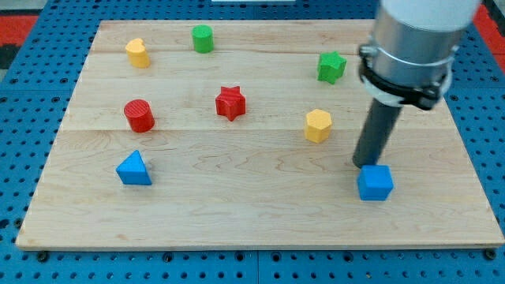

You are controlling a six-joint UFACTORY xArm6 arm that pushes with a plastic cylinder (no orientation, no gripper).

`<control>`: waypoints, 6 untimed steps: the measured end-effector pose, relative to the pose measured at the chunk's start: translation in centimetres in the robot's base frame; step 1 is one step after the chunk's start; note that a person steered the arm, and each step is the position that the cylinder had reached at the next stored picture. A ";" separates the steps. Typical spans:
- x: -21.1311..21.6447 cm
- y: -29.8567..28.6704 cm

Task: Slide the yellow hexagon slightly right

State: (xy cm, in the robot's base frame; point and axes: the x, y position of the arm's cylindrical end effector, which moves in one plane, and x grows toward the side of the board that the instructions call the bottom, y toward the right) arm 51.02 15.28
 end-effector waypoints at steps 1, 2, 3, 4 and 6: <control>-0.2 -4.3; 1.7 -4.9; 1.2 -4.5; -2.0 -10.9; -7.5 -10.8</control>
